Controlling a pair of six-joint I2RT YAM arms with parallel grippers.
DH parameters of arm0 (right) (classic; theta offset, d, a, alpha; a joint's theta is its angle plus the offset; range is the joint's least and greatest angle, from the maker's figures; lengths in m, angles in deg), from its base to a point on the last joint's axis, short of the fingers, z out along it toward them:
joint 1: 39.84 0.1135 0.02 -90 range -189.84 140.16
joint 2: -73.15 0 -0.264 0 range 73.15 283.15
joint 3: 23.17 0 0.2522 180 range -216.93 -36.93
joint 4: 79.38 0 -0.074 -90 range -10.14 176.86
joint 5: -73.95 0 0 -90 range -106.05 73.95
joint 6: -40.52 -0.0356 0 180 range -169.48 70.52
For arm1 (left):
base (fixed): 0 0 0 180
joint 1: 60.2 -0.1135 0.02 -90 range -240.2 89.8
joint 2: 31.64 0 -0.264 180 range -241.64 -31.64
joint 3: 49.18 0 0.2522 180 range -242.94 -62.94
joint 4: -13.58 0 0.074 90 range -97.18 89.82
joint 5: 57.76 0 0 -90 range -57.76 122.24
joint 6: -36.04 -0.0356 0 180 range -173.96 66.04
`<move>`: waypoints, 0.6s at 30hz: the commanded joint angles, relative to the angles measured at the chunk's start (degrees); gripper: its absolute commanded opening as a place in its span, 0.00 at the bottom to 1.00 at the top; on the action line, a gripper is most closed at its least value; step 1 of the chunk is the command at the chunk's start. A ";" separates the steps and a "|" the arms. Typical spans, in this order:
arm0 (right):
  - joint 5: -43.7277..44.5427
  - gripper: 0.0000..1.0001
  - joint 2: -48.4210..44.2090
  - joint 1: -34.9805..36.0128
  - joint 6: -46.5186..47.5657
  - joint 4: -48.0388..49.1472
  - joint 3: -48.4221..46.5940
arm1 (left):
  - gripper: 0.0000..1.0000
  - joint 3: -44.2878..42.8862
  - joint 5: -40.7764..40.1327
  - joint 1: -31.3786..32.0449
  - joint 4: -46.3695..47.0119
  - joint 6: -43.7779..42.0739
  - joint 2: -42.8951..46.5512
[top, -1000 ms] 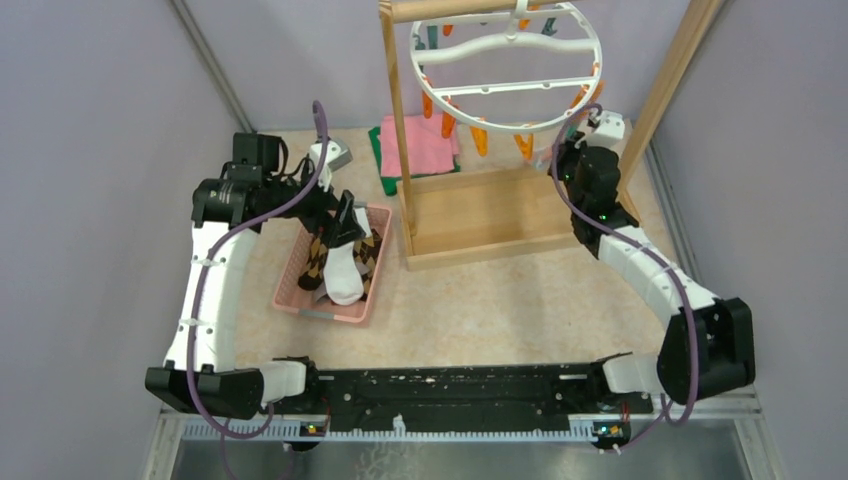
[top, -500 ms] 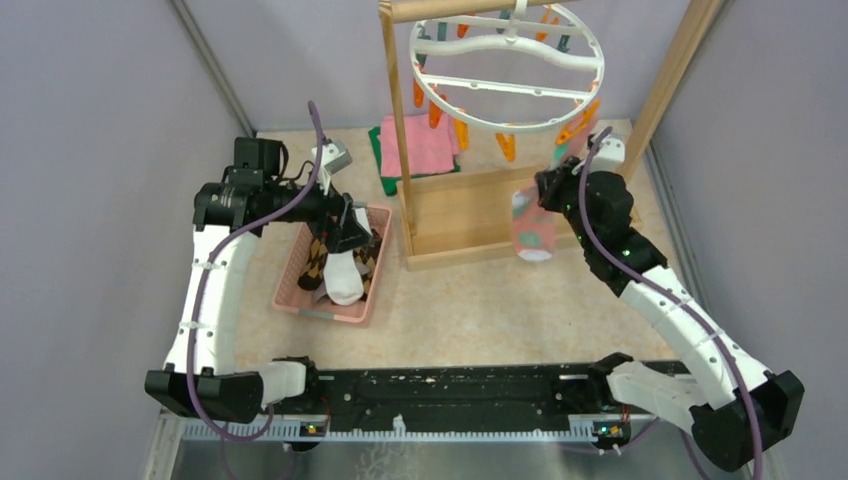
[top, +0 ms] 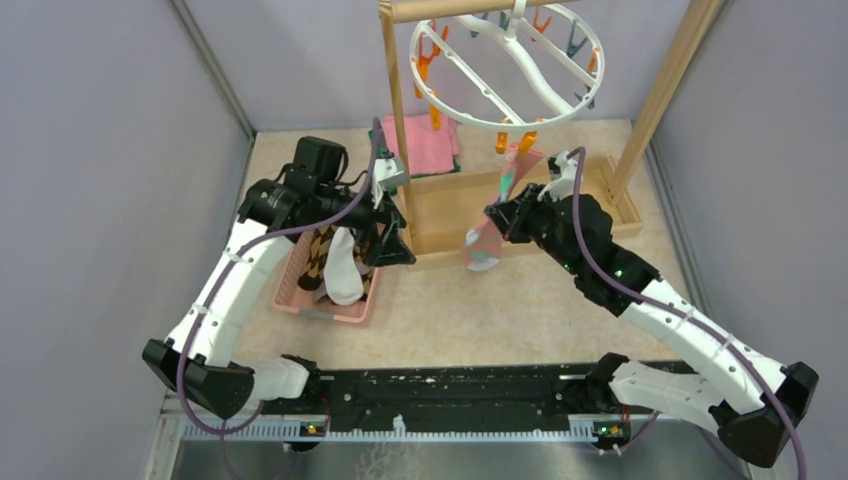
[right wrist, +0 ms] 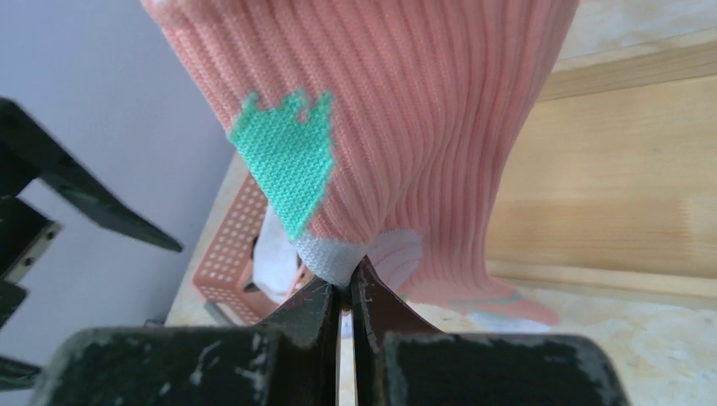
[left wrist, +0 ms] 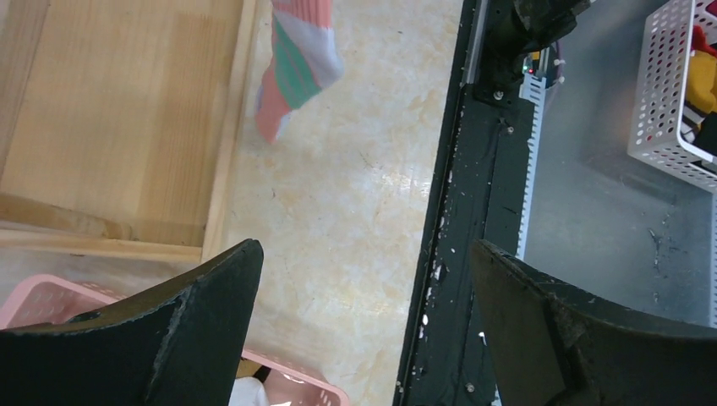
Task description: Remove the socks clipped to the hanger
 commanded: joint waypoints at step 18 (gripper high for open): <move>-10.32 0.08 7.42 3.93 -7.96 15.74 -4.83 | 0.99 3.64 -3.86 9.06 20.24 4.40 -7.54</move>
